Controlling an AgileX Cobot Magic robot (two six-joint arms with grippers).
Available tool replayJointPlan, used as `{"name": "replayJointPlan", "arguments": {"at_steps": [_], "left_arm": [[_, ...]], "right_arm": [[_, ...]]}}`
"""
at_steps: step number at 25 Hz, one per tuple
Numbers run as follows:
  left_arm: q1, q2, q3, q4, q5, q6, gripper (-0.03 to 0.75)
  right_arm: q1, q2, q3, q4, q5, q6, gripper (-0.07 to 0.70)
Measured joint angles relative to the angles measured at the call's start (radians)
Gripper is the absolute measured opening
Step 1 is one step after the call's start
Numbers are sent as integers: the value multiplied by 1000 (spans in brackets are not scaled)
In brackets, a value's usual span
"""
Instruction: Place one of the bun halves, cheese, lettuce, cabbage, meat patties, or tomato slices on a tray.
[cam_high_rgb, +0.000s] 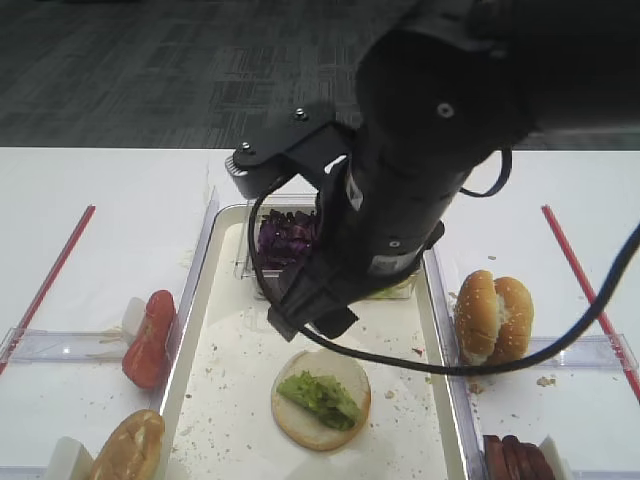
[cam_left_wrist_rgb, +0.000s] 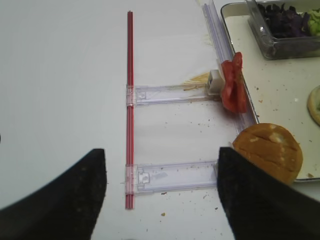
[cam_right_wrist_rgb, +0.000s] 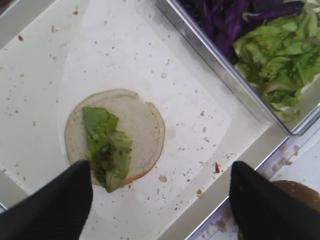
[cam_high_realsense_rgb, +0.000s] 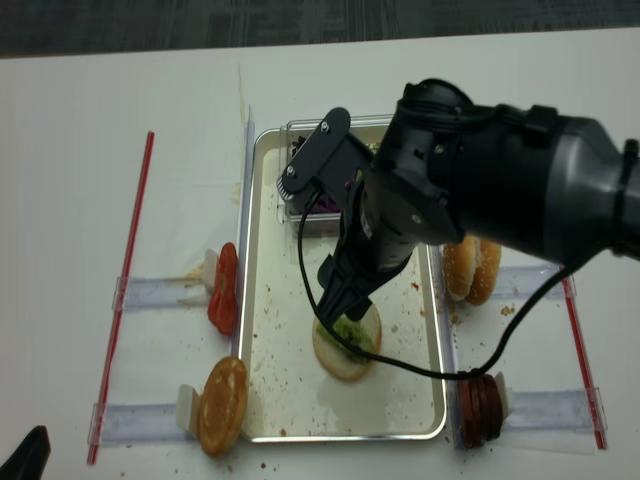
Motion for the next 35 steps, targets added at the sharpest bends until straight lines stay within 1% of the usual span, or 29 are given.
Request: {"name": "replayJointPlan", "arguments": {"at_steps": [4,5,7,11,14,21,24,27,29,30,35], "left_arm": [[0,0,0,0,0,0,471],[0,0,0,0,0,0,471],[0,0,0,0,0,0,471],[0,0,0,0,0,0,471],[0,0,0,0,0,0,471],[0,0,0,0,0,0,471],[0,0,0,0,0,0,471],[0,0,0,0,0,0,471],[0,0,0,0,0,0,471],[0,0,0,0,0,0,471],[0,0,0,0,0,0,471]], "right_arm": [[-7,-24,0,5,13,18,596],[-19,-24,0,18,13,19,596],[-53,-24,0,34,15,19,596],[-162,-24,0,41,21,7,596],[-273,-24,1,46,22,-9,596],[-589,-24,1,61,25,-55,596],[-732,-24,1,114,25,-102,595],[-834,-24,1,206,27,-176,594],[-871,-24,1,248,33,-212,594],[-880,-24,1,250,37,-224,594],[-886,-24,1,255,66,-237,594]]}}
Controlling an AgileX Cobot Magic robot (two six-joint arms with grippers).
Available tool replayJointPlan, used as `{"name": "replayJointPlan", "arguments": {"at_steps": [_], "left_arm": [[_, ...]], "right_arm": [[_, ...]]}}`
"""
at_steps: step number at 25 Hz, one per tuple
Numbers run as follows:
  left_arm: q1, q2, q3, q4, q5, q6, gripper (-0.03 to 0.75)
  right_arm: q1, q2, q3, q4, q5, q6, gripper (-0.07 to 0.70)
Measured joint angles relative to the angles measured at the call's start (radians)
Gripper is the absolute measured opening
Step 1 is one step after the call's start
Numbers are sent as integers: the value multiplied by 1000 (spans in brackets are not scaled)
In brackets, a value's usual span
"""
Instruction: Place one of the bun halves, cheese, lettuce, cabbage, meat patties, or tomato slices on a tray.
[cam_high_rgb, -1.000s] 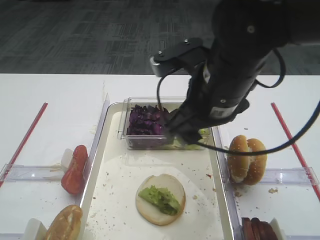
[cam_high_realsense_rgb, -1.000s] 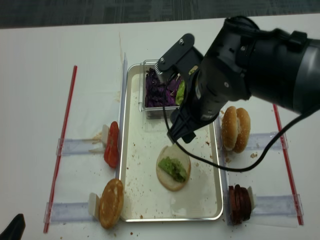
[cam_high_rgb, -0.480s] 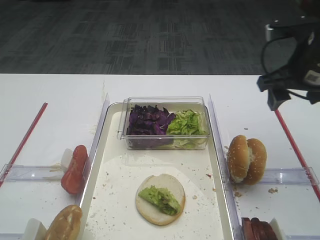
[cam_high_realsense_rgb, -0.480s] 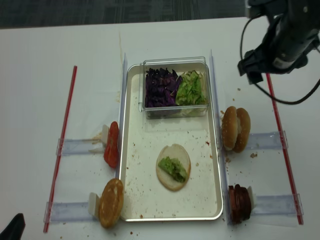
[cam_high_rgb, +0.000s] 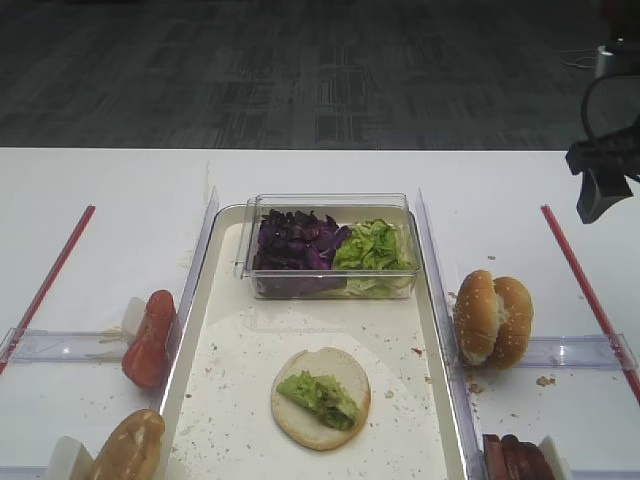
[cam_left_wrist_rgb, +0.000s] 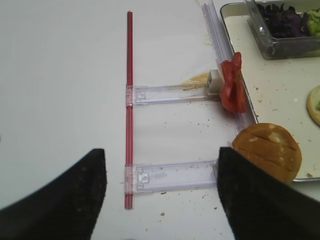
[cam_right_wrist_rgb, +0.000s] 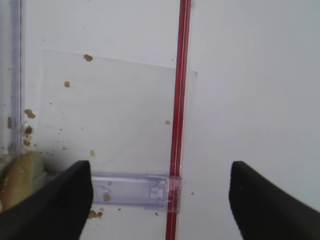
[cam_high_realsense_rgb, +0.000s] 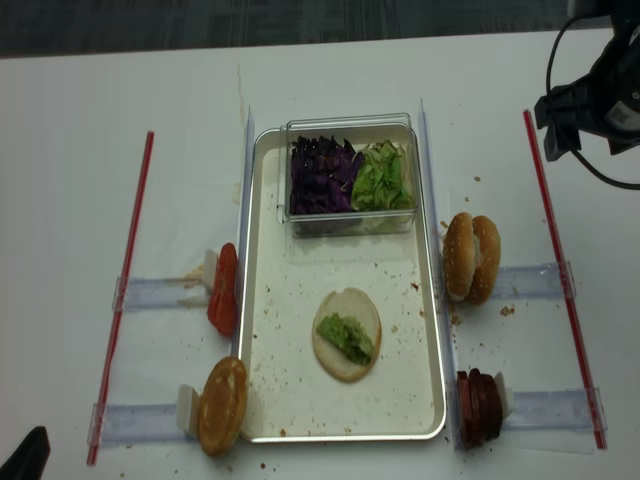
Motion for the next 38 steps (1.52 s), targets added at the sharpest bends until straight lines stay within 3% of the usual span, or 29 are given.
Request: {"name": "replayJointPlan", "arguments": {"at_steps": [4,13,19,26,38], "left_arm": [[0,0,0,0,0,0,471],[0,0,0,0,0,0,471],[0,0,0,0,0,0,471],[0,0,0,0,0,0,471],[0,0,0,0,0,0,471]], "right_arm": [[0,-18,57,2,17,-1,594],[0,-223,444,2,-3,-5,592],[0,-412,599,31,62,-5,590],[0,-643,678,41,145,-1,590],[0,-1081,678,42,171,1,590]]}}
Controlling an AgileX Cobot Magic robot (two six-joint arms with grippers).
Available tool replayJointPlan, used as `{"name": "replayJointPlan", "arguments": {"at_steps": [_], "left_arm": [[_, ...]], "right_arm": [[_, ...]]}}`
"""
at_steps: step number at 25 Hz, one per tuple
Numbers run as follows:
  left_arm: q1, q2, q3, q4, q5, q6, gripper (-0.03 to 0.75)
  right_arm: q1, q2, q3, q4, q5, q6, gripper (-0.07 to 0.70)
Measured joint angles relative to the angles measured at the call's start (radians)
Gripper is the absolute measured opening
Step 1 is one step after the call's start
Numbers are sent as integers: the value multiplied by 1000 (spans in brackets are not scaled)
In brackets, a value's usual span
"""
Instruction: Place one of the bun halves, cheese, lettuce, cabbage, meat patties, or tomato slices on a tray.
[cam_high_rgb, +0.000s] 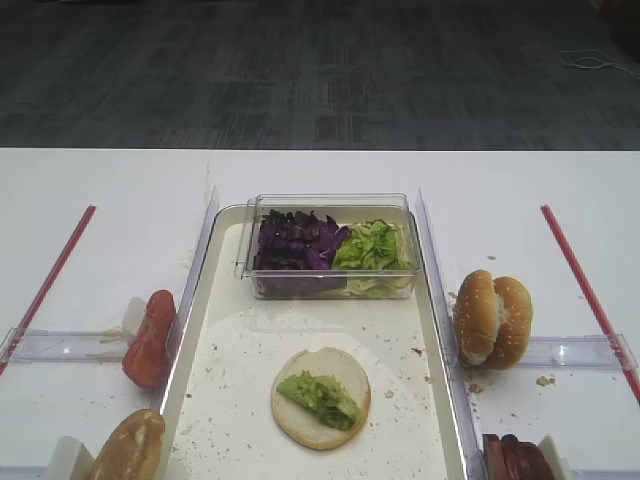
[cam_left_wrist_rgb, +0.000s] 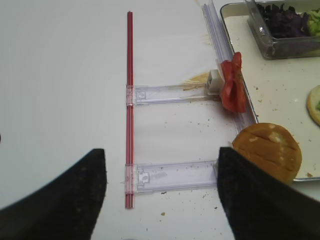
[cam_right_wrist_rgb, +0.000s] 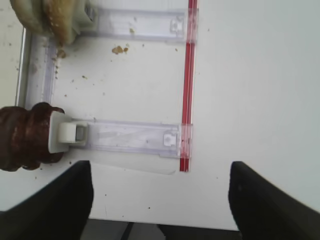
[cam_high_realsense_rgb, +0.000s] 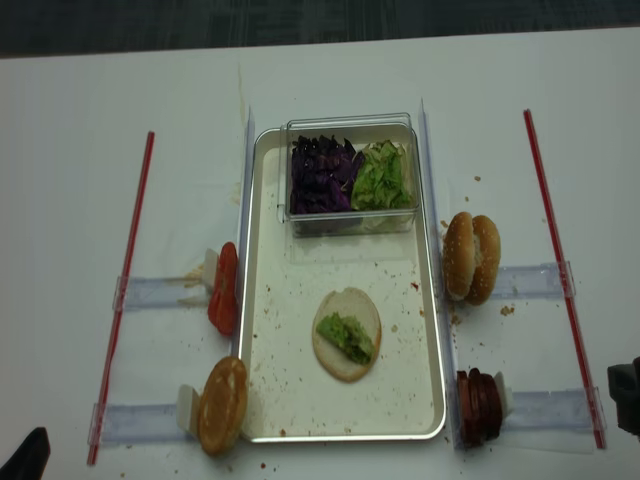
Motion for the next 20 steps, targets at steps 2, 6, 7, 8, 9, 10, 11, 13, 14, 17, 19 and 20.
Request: {"name": "replayJointPlan", "arguments": {"at_steps": [2,6,7,8,9,10,11,13,14,17,19,20], "left_arm": [[0,0,0,0,0,0,471],[0,0,0,0,0,0,471],[0,0,0,0,0,0,471],[0,0,0,0,0,0,471],[0,0,0,0,0,0,471],[0,0,0,0,0,0,471],[0,0,0,0,0,0,471],[0,0,0,0,0,0,471],[0,0,0,0,0,0,471],[0,0,0,0,0,0,471],[0,0,0,0,0,0,471],[0,0,0,0,0,0,471]], "right_arm": [[0,-71,1,0,5,0,590],[0,-216,2,0,13,0,590],[0,-254,2,0,18,0,590],[0,-292,3,0,18,0,590],[0,-324,3,0,18,2,590],[0,-356,3,0,20,2,590],[0,-401,3,0,22,2,590],[0,-473,3,0,25,4,590],[0,-510,3,0,25,4,590],[0,-546,3,0,30,4,590],[0,-546,3,0,30,4,590],[0,-546,3,0,30,4,590]]}}
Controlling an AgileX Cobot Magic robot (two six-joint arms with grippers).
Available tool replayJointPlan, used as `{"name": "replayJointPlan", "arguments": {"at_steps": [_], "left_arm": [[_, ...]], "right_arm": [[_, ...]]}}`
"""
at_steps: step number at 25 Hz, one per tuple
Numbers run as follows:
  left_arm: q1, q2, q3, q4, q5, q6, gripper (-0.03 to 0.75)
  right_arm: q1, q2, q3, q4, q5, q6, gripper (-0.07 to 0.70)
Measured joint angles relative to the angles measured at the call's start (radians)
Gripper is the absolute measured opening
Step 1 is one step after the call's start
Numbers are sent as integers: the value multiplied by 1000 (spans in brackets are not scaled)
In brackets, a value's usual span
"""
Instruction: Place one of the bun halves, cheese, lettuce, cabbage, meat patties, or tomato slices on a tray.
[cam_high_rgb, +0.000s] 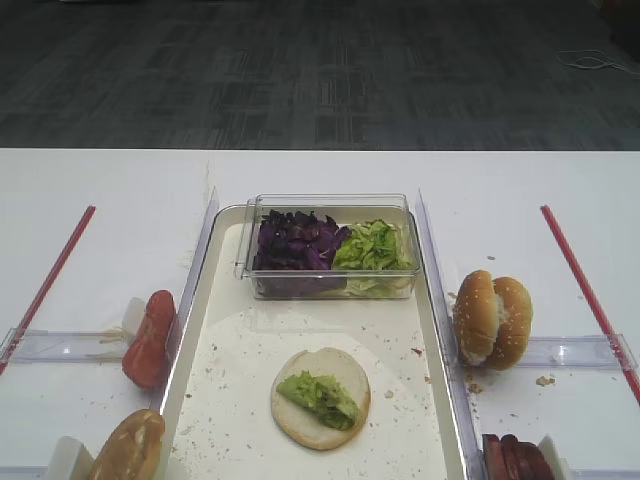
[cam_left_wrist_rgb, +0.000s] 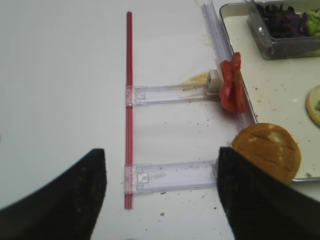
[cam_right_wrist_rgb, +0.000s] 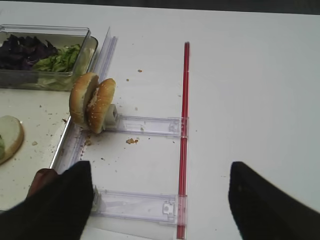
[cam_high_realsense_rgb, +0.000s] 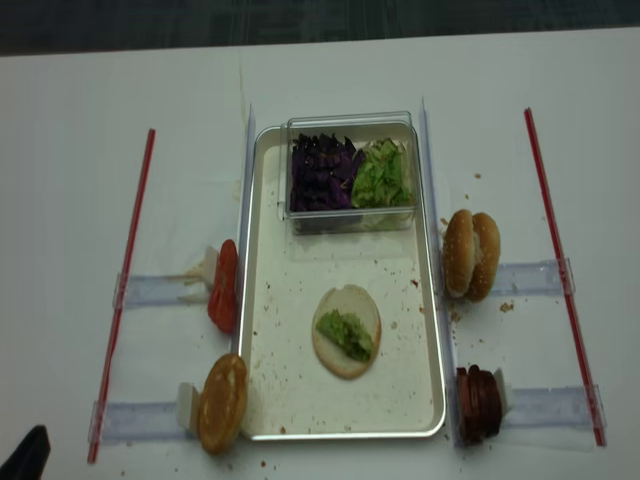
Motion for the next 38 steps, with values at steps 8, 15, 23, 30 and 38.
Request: {"name": "replayJointPlan", "arguments": {"at_steps": [8,15,23,30,38], "left_arm": [[0,0,0,0,0,0,471],[0,0,0,0,0,0,471],[0,0,0,0,0,0,471],[0,0,0,0,0,0,471],[0,0,0,0,0,0,471]], "right_arm": [[0,0,2,0,0,0,590],[0,0,2,-2,0,0,590],[0,0,2,-4,0,13,590],[0,0,2,-4,0,14,590],[0,0,2,-4,0,18,590]]}}
